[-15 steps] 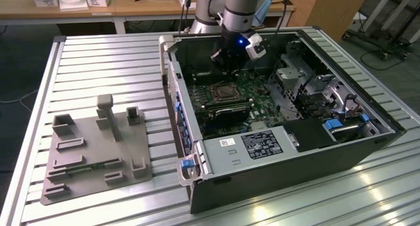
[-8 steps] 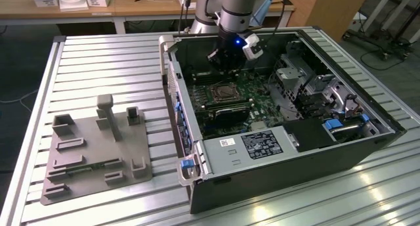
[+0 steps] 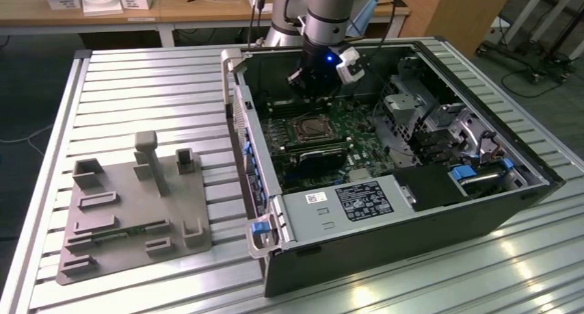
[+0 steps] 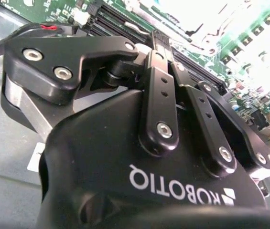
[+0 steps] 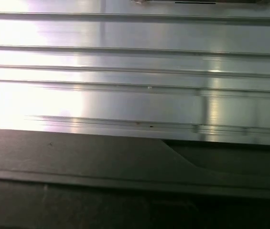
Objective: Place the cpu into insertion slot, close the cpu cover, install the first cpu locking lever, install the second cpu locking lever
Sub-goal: 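Install the first cpu locking lever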
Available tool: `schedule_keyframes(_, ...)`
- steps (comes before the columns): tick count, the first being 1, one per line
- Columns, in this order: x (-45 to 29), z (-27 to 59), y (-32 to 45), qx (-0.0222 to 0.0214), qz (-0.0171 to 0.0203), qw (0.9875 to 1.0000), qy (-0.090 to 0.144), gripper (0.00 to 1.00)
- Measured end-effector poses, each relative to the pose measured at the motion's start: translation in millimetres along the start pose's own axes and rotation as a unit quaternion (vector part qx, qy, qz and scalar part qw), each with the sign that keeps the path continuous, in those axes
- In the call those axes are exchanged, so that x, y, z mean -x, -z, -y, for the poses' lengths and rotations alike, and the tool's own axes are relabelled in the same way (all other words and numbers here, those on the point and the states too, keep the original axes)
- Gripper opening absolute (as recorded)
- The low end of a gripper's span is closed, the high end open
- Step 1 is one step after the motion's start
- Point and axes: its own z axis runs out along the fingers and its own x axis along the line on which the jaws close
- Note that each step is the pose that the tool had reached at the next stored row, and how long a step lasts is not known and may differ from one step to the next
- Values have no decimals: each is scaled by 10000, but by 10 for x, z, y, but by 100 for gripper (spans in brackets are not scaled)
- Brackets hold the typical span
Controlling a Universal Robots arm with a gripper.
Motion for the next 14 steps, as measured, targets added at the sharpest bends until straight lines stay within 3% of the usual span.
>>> schedule_keyframes(14,51,4,-28,3,0,10000,1,10)
